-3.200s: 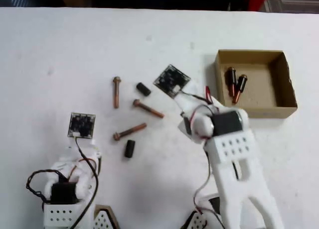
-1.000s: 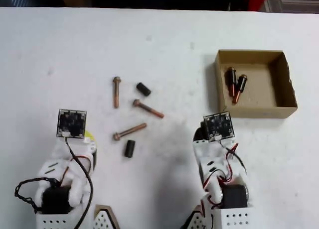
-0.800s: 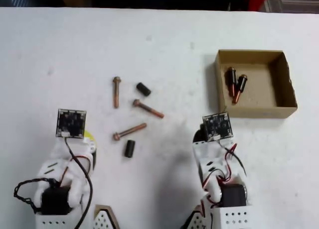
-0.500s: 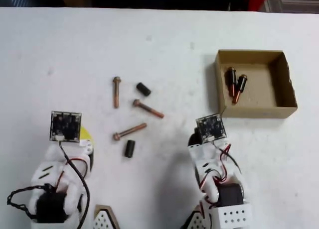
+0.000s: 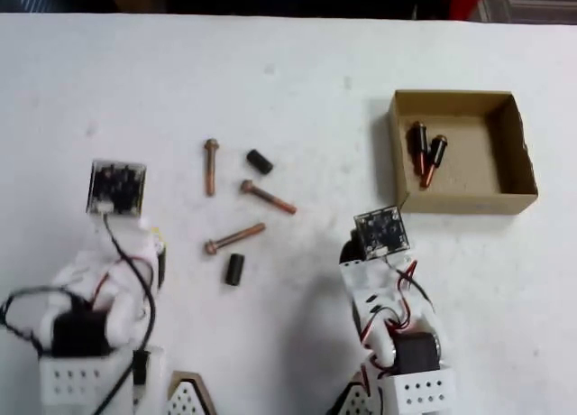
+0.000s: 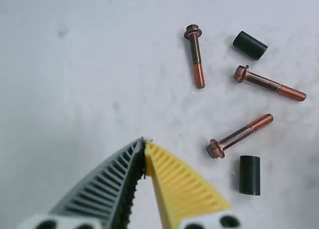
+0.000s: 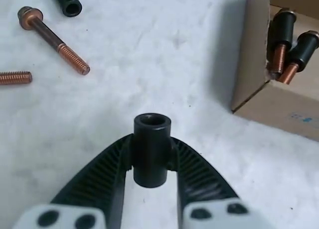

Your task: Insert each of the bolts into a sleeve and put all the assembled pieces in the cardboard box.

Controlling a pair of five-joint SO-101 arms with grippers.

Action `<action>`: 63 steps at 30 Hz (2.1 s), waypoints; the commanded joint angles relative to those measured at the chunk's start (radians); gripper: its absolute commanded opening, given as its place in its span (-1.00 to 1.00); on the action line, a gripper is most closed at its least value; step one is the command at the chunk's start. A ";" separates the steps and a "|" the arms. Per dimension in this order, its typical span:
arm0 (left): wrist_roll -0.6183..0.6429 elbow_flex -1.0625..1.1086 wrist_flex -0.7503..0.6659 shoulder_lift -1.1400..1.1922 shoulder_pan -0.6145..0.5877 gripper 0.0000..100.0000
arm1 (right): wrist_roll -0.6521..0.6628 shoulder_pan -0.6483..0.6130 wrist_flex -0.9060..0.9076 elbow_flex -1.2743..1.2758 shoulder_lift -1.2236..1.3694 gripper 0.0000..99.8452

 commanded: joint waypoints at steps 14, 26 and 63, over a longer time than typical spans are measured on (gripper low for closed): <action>0.003 -0.189 -0.364 0.562 0.154 -0.95 | -0.006 0.001 -0.027 0.008 -0.008 -0.97; 0.003 -0.485 -0.361 0.980 0.165 -0.74 | -0.005 0.001 -0.027 0.008 -0.008 -0.97; 0.003 -1.235 -0.358 1.917 0.104 -0.72 | -0.003 -0.002 -0.027 0.008 -0.008 -0.97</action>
